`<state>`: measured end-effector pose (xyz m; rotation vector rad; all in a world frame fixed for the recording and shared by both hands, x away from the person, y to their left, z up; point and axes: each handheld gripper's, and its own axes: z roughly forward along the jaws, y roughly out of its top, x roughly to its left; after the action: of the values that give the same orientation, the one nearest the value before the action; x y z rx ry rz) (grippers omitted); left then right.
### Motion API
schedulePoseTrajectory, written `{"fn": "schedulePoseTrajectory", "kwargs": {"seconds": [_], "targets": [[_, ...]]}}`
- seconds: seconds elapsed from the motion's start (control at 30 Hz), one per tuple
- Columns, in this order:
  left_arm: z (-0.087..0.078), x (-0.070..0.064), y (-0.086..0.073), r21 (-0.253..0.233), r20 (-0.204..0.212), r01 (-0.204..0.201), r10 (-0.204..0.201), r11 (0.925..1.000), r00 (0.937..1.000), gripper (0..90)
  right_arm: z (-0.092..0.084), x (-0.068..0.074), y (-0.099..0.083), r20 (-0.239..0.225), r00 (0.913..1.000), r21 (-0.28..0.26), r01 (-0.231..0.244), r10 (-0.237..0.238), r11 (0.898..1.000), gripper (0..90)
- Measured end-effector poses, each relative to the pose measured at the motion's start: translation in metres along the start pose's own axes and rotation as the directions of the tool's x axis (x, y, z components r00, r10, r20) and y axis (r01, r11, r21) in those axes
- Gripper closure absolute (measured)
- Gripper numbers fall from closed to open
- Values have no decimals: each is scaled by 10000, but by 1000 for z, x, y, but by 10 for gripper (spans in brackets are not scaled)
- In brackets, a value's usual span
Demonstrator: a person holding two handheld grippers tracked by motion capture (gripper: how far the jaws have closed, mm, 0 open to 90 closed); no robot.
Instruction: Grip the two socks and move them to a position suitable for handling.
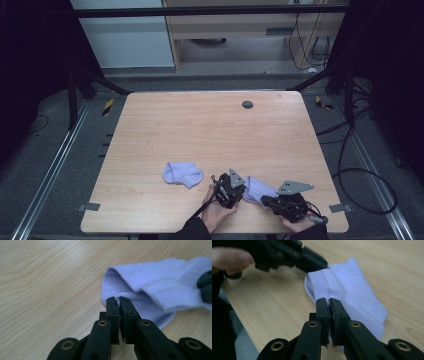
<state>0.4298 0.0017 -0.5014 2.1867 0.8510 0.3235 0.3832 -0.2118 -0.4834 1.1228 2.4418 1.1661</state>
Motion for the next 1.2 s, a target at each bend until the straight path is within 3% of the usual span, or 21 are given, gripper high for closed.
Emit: {"fn": "schedulePoseTrajectory", "kwargs": {"seconds": [0.17,0.23,0.37,0.6,0.77,0.9,1.0,1.2], "targets": [[0,2,0,32,141,-6,6,10000,9999,866,-5,-4,5,195,9993,-759,-296,312,9967,867],[0,2,1,27,170,-53,53,10000,9998,869,-7,-10,10,469,9968,-1353,-572,640,9892,867],[0,2,1,49,151,-163,162,9999,9998,871,-6,-18,17,946,9897,-1731,-898,1073,9808,867],[0,2,1,56,128,-338,337,9994,9994,872,3,-29,22,1621,9771,-1689,-1100,1377,9795,864],[0,1,1,53,102,-372,372,9993,9993,871,10,-47,28,2219,9603,-1631,-1344,1691,9774,861],[0,0,1,49,69,-405,405,9992,9992,871,20,-60,31,2702,9483,-1249,-1368,1664,9827,856],[0,0,1,26,50,-439,439,9990,9990,871,23,-63,33,2870,9443,-1117,-1336,1607,9847,853],[0,0,1,17,53,-437,437,9990,9990,870,26,-73,35,3276,9294,-1152,-1390,1697,9836,849]]}}
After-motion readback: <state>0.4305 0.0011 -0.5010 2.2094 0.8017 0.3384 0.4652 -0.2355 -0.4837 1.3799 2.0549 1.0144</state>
